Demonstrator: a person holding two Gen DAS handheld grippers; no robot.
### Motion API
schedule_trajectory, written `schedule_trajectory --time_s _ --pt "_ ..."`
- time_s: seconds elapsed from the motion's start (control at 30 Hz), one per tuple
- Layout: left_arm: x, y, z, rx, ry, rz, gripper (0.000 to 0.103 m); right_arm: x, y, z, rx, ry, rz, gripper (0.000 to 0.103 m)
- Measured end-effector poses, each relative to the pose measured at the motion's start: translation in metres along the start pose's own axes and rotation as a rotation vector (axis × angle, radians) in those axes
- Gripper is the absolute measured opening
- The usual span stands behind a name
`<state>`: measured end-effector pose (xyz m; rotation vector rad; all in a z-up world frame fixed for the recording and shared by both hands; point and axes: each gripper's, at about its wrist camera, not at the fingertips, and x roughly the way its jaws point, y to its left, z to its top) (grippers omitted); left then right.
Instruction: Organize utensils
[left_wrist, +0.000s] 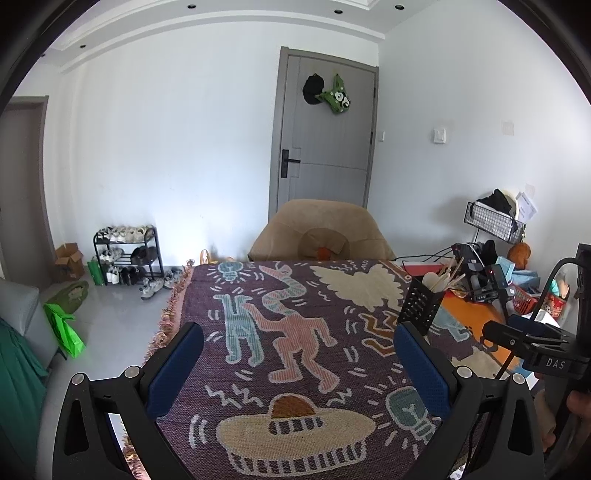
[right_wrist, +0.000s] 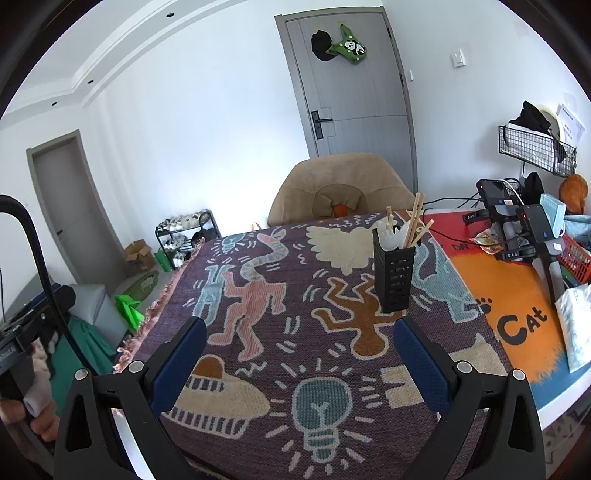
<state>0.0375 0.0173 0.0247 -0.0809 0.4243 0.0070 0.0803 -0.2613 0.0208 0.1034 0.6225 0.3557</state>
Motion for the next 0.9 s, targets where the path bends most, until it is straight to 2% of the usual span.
schedule_trajectory --time_s 0.5,0.9 --pt "0.0042 -0.0047 -0.0021 0.014 0.008 0.004 0.103 0.001 -0.0018 -0.0007 0.008 0.002 -0.014 0.102" --pt "0.0068 -0.0072 -0.0041 0.014 0.004 0.014 0.102 0.0025 -0.0028 -0.0015 0.018 -0.016 0.014 0.102"
